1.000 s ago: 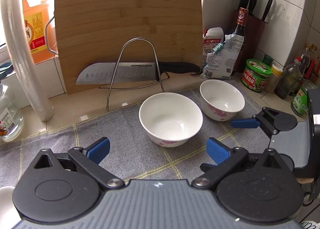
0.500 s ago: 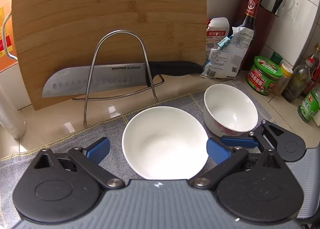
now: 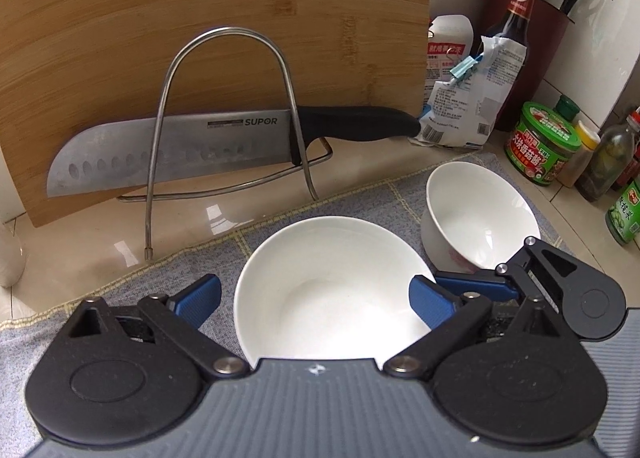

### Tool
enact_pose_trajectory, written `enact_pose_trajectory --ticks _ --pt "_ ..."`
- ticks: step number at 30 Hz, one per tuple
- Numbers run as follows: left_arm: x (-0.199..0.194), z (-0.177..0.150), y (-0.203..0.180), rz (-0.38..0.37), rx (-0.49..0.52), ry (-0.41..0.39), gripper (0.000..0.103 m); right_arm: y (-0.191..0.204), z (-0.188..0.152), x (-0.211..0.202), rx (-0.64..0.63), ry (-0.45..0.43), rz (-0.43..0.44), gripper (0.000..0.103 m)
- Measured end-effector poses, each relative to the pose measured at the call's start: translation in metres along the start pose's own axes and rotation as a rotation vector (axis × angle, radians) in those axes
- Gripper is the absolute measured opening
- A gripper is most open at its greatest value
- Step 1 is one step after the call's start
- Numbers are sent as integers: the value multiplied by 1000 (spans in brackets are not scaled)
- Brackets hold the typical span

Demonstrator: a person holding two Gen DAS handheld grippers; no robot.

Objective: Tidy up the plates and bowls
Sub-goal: 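Move the left gripper to the next white bowl and grasp its rim, then lift and carry the bowl with the left gripper toward the placed bowl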

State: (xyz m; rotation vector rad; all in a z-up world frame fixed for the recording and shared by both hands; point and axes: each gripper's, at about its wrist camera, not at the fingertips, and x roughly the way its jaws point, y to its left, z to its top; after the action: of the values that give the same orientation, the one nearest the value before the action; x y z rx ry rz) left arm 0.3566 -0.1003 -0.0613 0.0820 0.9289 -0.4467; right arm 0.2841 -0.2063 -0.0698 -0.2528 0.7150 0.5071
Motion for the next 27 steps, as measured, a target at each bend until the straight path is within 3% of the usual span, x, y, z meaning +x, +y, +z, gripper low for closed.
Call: enact_pose_trajectory --ticks 10,27 --pt "6 3 -3 -20 18 12 95 0 2 0 -5 -8 3 89" --pt "8 4 -3 -29 14 12 95 2 7 -3 -22 -12 5 88"
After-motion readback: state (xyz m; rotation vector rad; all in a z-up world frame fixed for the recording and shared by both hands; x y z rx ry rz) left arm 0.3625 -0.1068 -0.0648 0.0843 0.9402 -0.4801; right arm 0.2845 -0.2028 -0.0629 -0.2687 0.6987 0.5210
